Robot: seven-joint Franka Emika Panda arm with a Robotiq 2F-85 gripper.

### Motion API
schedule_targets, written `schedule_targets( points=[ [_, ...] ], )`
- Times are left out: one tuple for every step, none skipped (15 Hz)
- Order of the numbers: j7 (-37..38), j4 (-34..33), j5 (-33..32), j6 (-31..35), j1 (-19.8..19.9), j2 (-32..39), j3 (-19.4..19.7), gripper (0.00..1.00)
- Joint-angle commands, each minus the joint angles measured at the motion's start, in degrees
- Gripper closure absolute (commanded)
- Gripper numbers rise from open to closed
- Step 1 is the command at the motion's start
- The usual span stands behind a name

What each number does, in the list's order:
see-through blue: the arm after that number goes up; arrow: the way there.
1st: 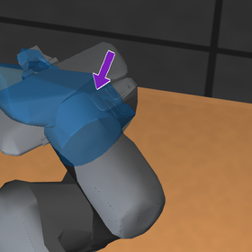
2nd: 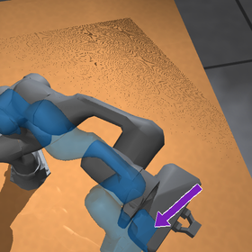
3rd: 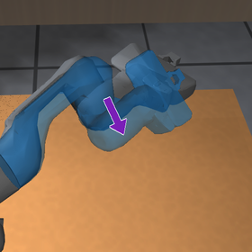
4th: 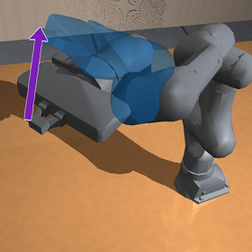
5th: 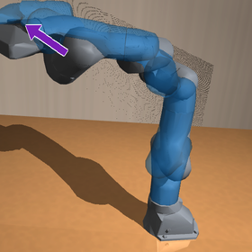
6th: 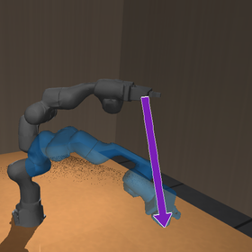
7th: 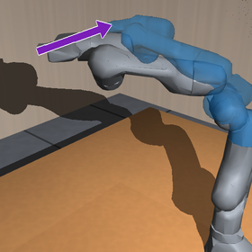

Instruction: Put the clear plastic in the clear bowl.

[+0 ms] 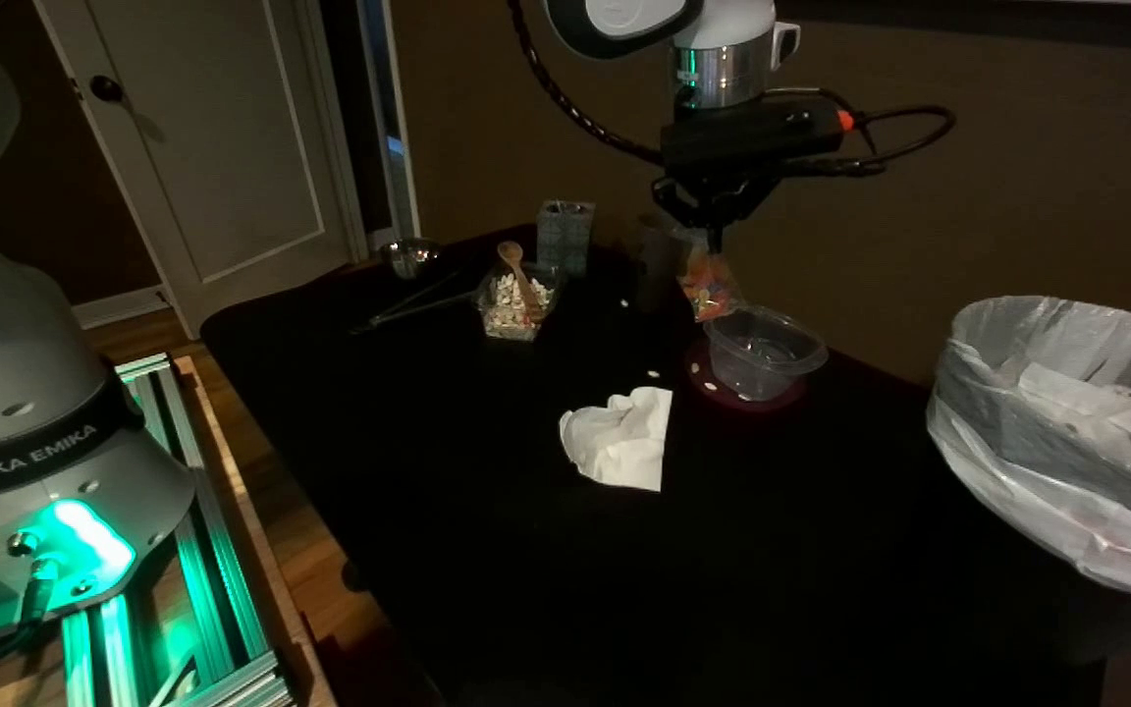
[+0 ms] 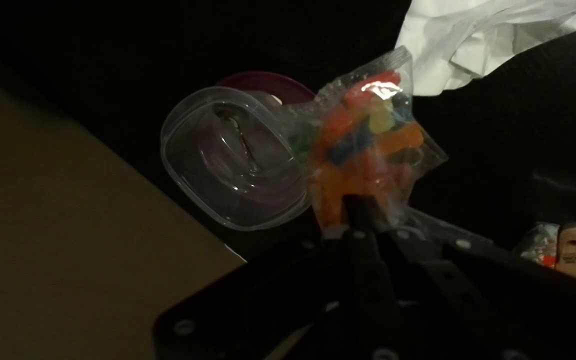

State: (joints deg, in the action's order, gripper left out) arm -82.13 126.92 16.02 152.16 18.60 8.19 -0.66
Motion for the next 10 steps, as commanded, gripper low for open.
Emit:
schedule_targets(
  points=[
    [-0.2, 0.0, 0.4, -0.1, -1.9, 0.0, 1.9, 1.0],
    [1.2, -1.8, -0.8, 0.3, -2.6, 1.4, 2.1, 1.0],
    [2.6, -3.5, -2.8, 0.6, -3.4, 2.7, 2.5, 1.0],
    [1.6, -6.4, -2.4, -0.1, -3.9, 4.4, 2.1, 1.0],
    [3.0, -9.1, -4.1, -0.6, -4.7, 6.2, 2.2, 1.0],
    [3.5, -12.2, -4.8, -1.4, -5.2, 8.2, 2.0, 1.0],
    [4.6, -15.4, -5.6, -2.0, -5.6, 10.2, 1.9, 1.0],
    [5.5, -18.6, -6.0, -3.0, -5.9, 12.3, 1.5, 1.0],
    [7.2, -22.4, -6.9, -3.9, -6.5, 15.0, 1.4, 1.0],
    [9.0, -25.9, -8.2, -5.0, -7.0, 17.6, 1.4, 1.0]
  ],
)
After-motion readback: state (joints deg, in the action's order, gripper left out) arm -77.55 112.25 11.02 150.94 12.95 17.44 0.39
